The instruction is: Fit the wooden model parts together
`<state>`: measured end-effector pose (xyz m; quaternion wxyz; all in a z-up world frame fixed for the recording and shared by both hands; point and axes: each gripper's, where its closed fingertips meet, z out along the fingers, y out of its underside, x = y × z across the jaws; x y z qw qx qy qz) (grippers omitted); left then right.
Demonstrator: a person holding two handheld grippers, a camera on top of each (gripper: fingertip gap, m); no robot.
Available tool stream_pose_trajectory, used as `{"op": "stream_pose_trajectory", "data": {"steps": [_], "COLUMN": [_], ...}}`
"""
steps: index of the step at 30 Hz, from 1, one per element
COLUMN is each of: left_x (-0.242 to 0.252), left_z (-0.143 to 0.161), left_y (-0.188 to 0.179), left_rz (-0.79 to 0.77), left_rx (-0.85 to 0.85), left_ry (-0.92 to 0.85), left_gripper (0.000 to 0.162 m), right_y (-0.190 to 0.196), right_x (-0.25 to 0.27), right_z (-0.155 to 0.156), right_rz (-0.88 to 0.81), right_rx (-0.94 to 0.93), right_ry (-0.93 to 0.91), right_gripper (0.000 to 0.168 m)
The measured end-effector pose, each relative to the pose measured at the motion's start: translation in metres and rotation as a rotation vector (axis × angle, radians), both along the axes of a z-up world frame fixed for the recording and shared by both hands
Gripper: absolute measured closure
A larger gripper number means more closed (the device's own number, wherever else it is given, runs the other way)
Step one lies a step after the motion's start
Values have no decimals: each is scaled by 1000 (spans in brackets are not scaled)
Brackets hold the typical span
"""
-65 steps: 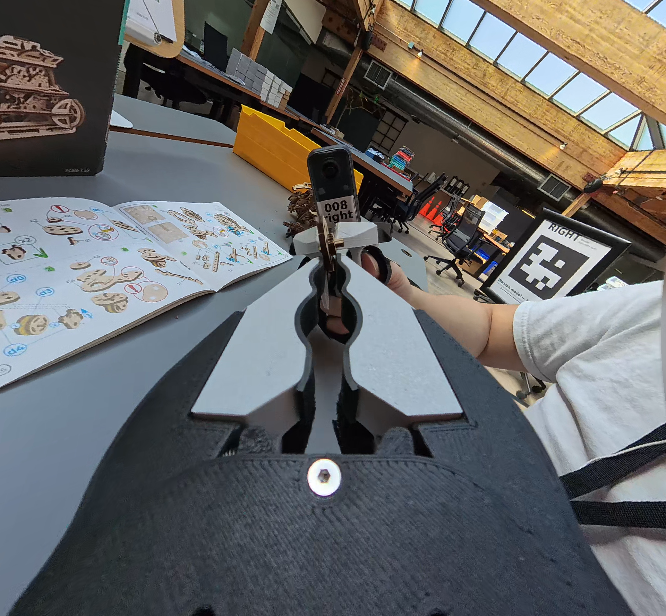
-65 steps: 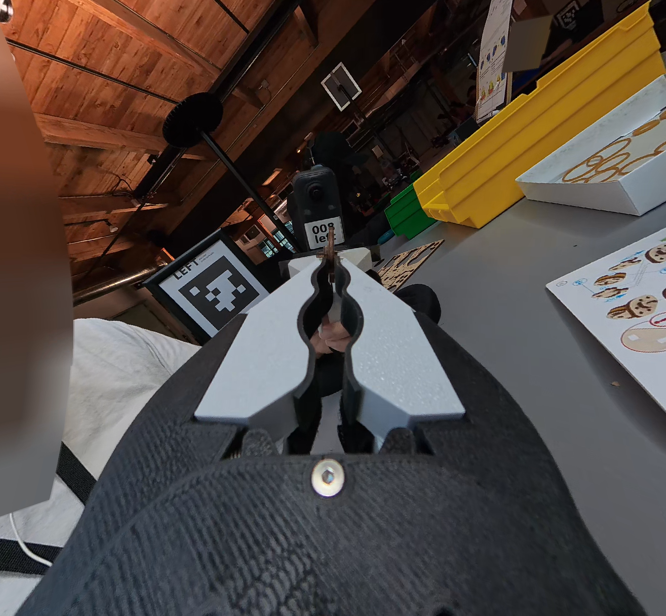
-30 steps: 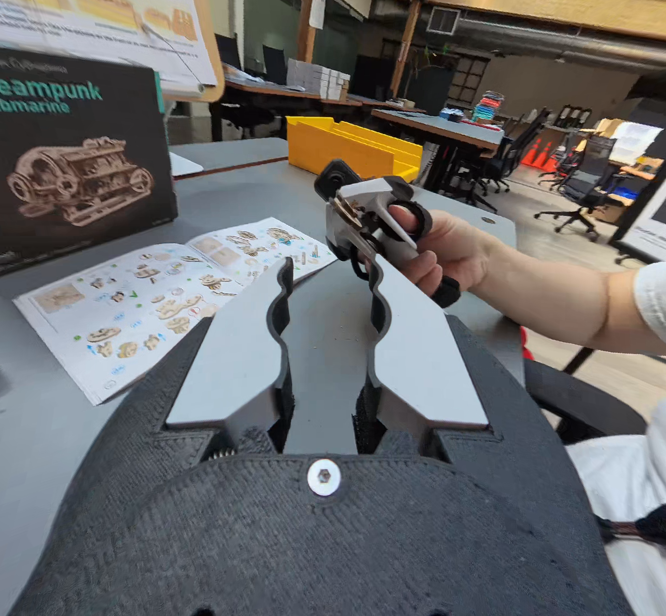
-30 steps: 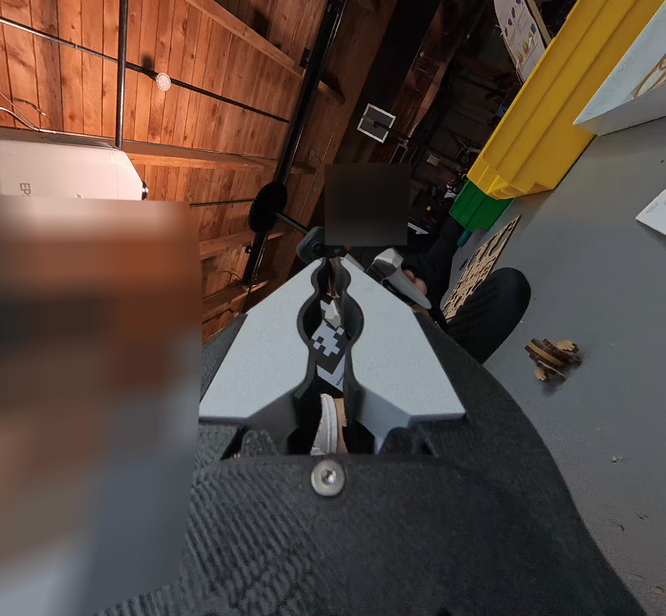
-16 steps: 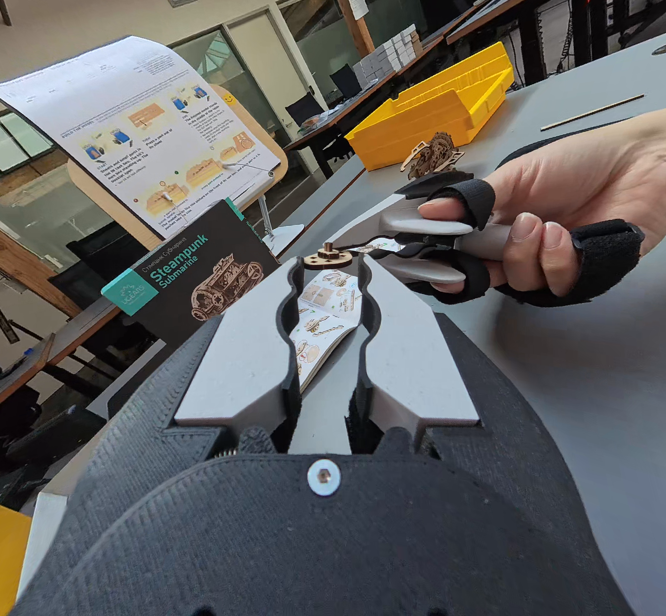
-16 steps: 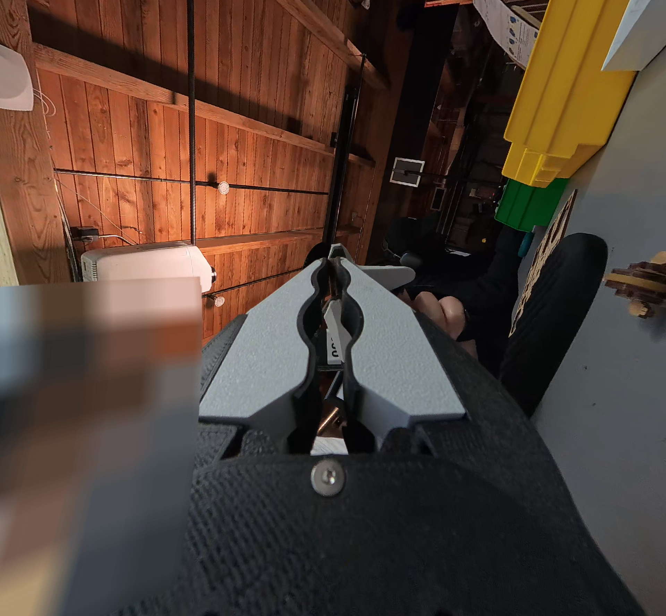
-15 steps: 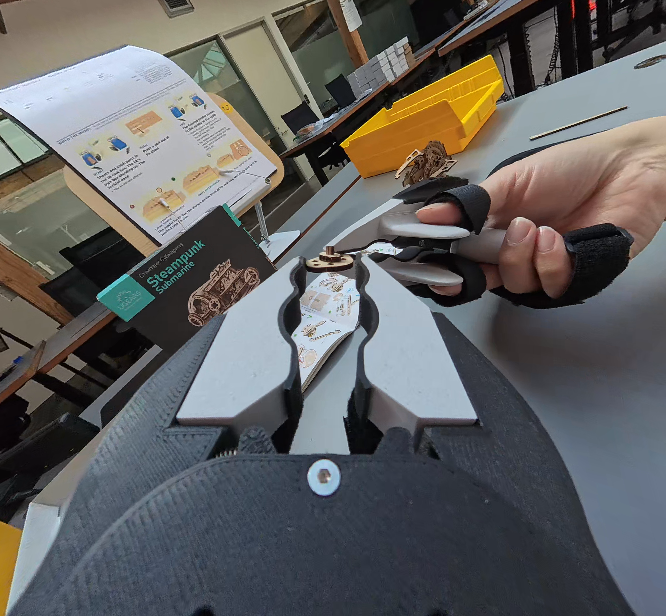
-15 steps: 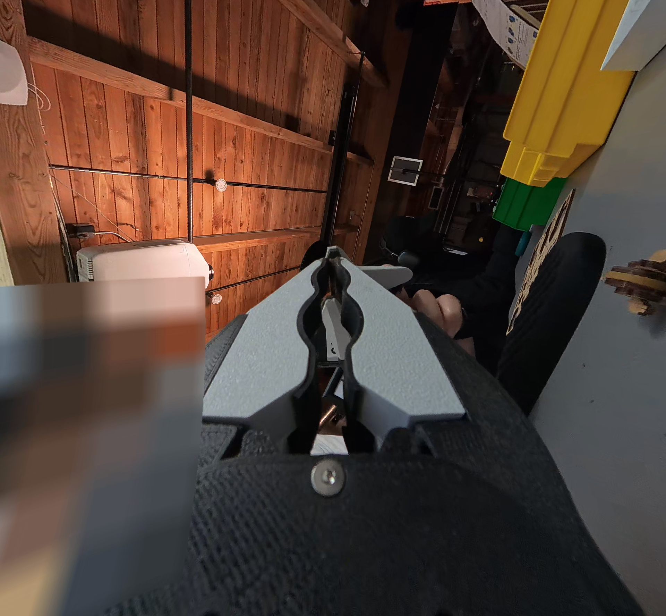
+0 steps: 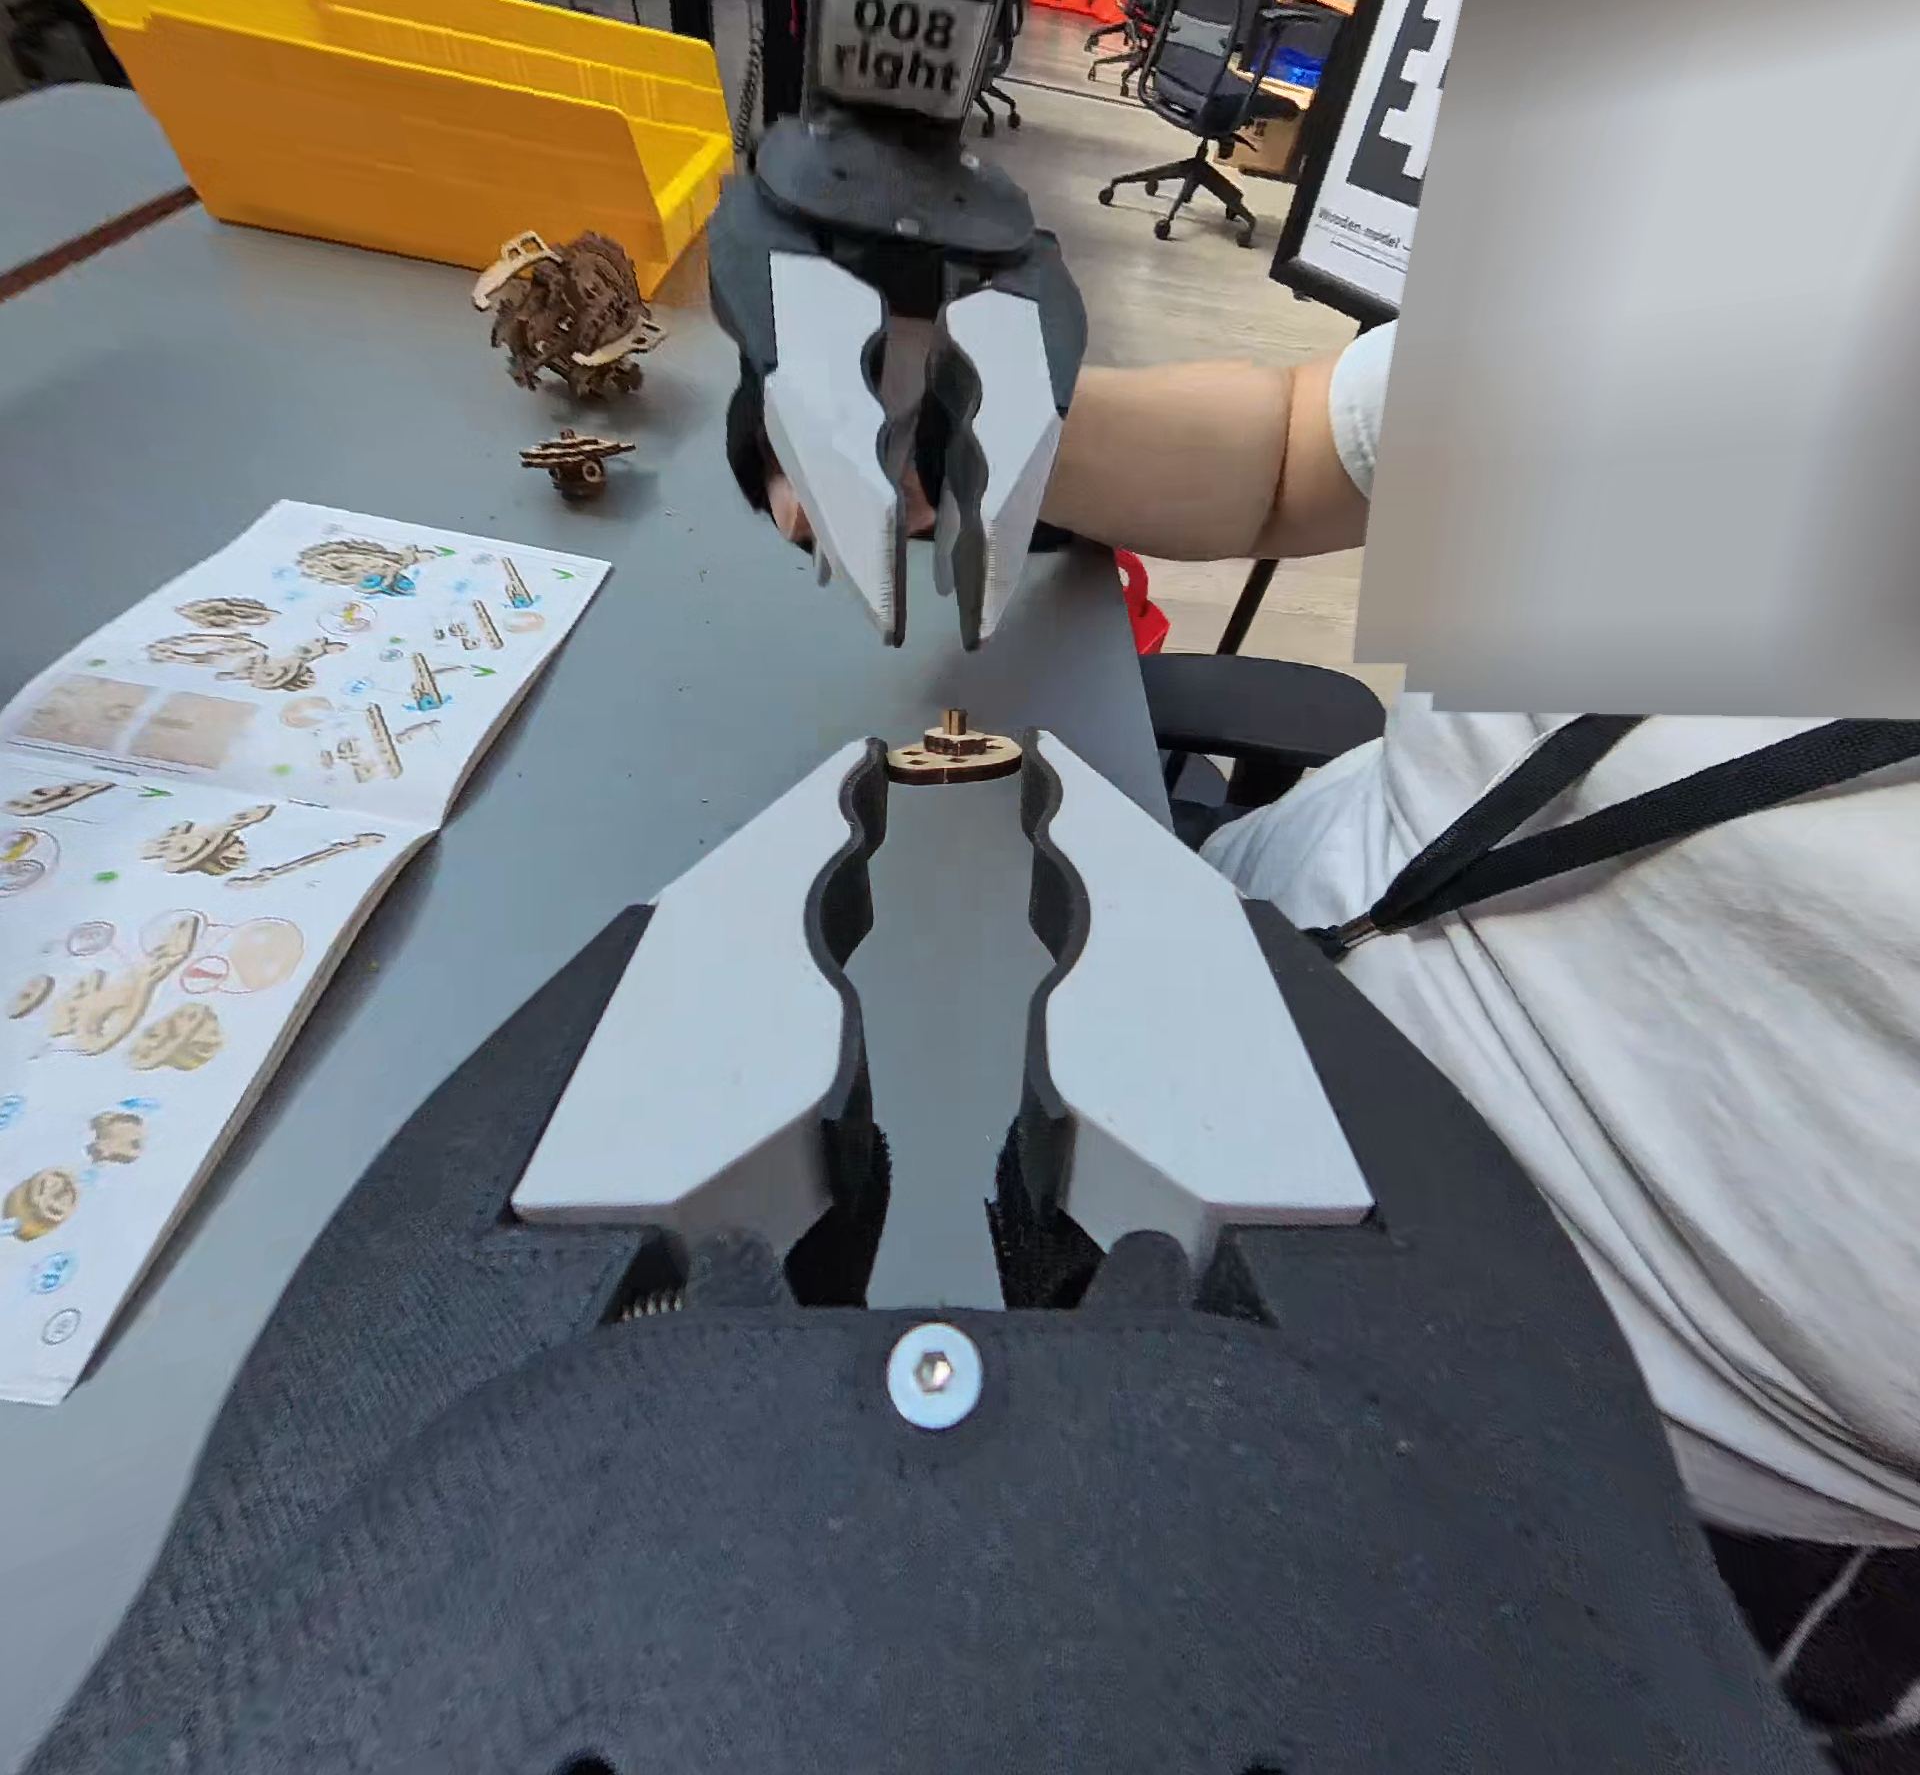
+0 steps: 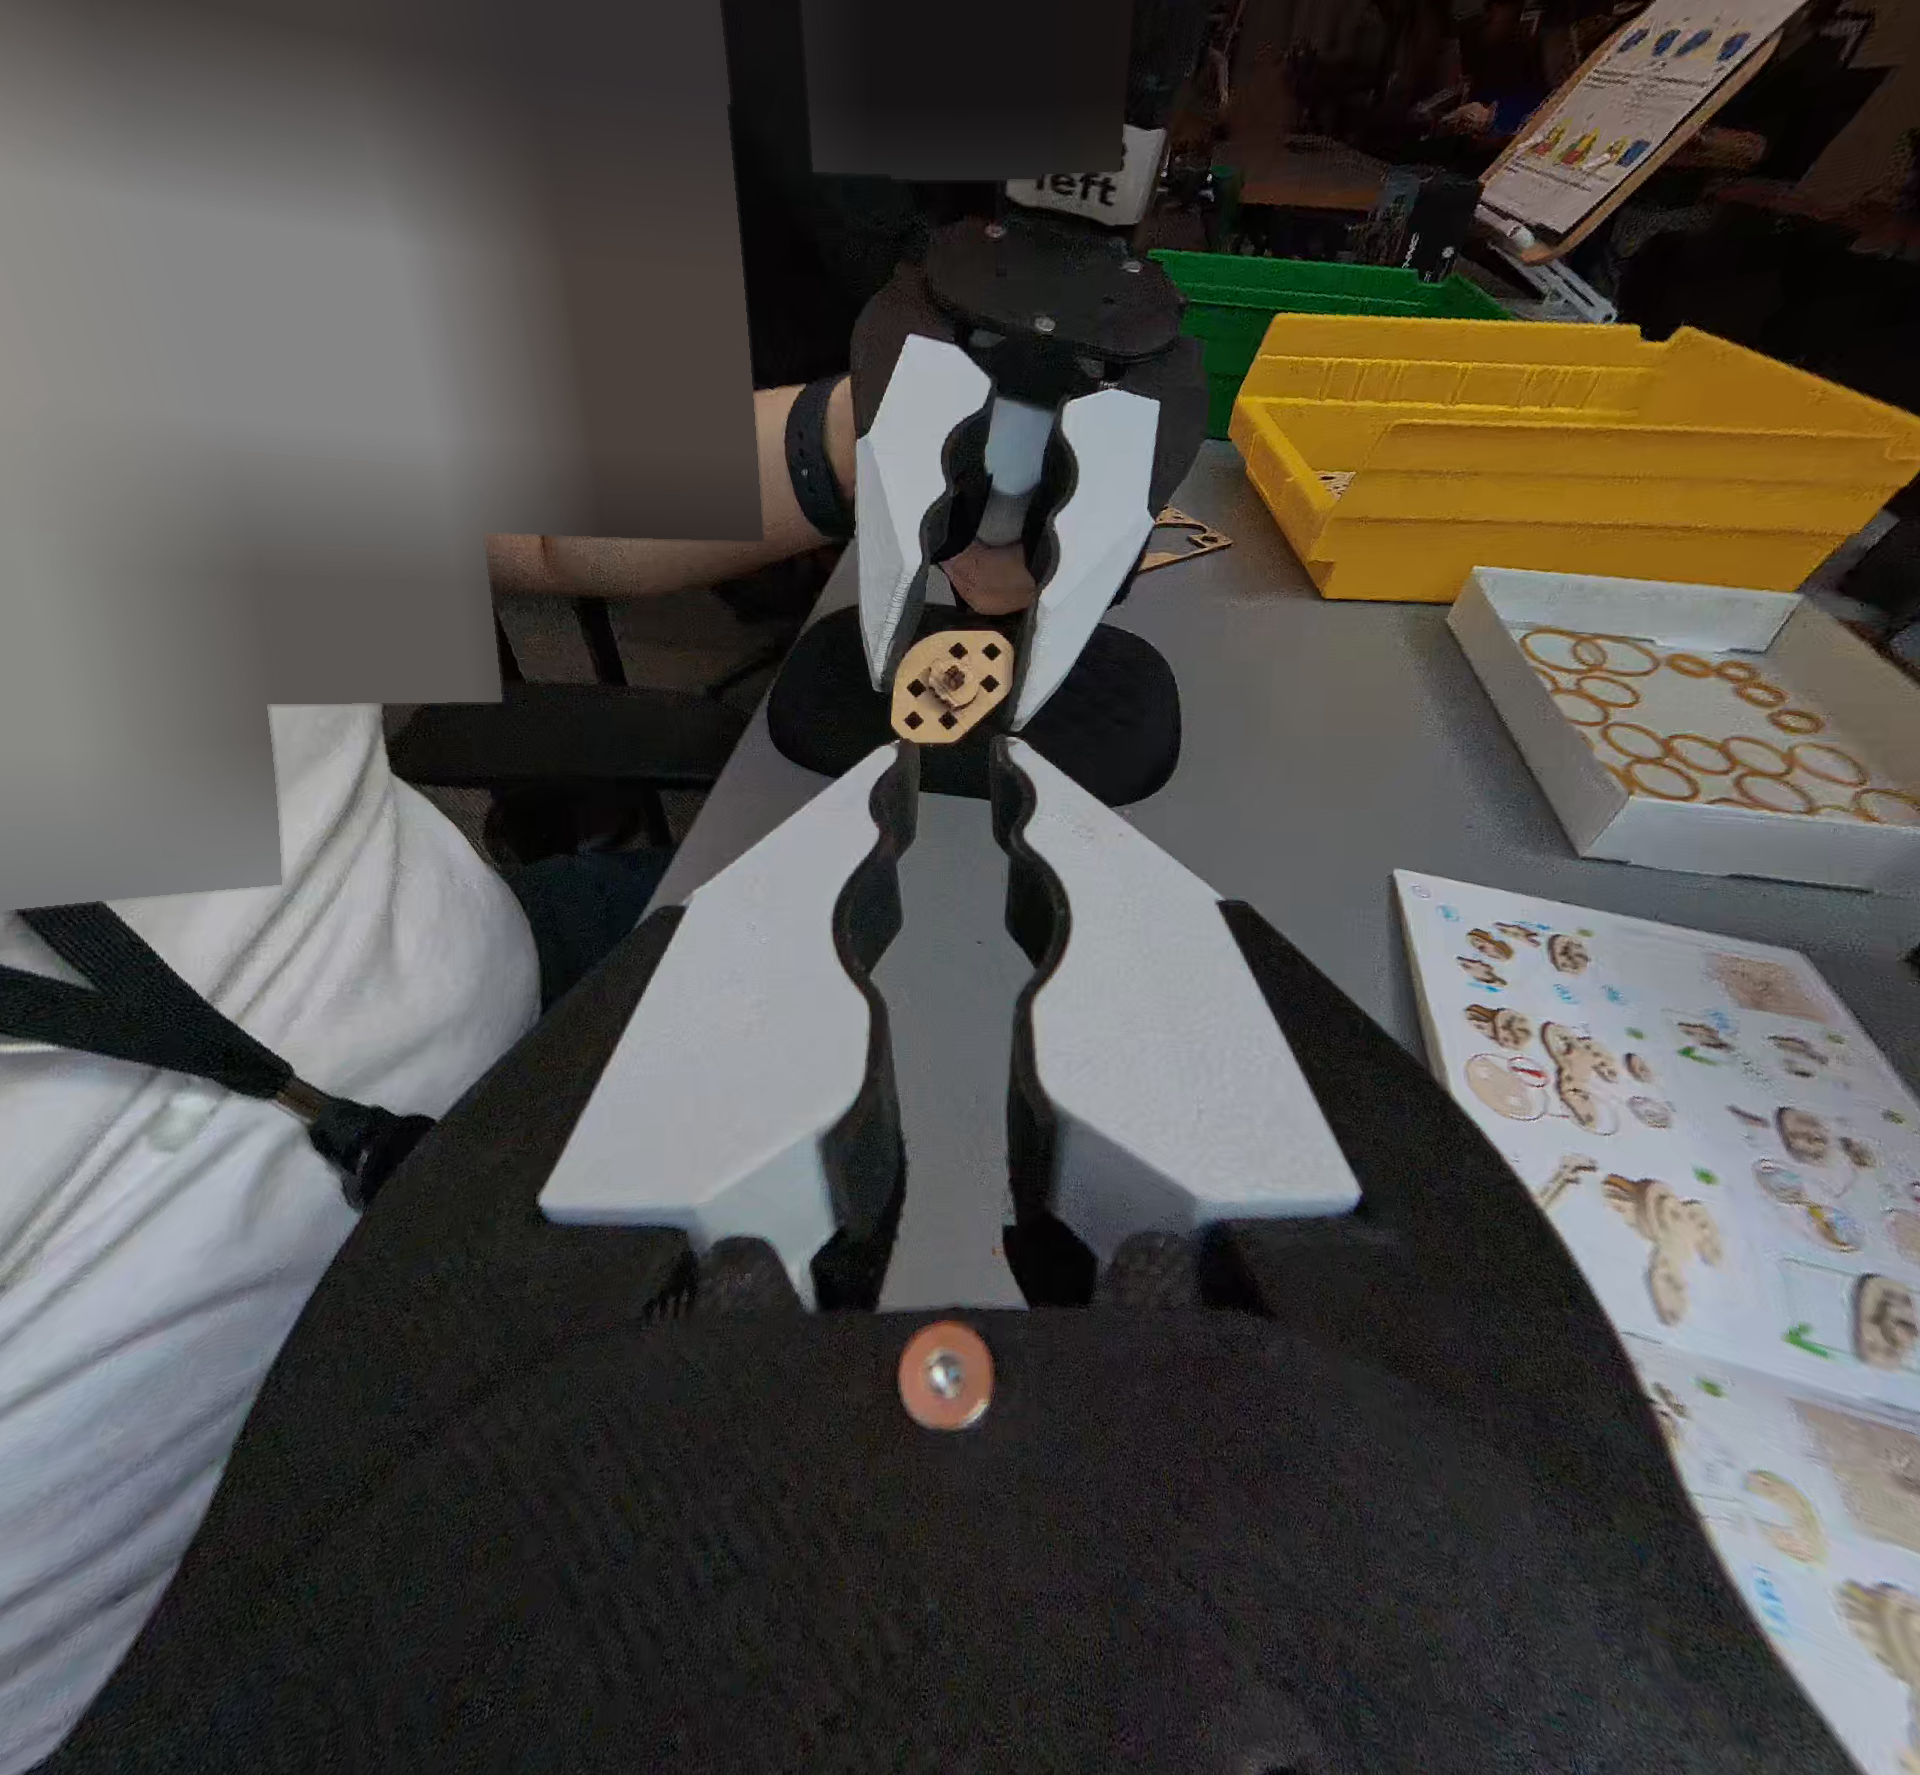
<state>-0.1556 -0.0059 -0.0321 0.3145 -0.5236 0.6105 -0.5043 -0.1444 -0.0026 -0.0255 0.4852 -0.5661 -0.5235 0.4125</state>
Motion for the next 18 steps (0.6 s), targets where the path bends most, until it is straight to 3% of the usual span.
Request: {"op": "stream_pose_trajectory", "data": {"steps": [2,5,8,18], "left_x": [-2,0,2,5], "left_z": [-7,-10,-14,-14], "left_y": [-3,-10,-15,-11], "left_rz": [-61,-130,-158,-171], "left_rx": [-67,-117,-130,-188], "left_ry": [64,104,136,122], "left_gripper": [138,138,138,138], "right_y": [-8,-11,-18,-9], "right_x": [-6,-14,-20,-20], "right_z": [0,-5,-12,-20], "right_rz": [58,136,221,203], "right_rx": [228,314,301,287], "right_ry": [-138,-253,-293,-319], "right_gripper": [156,157,156,159]}}
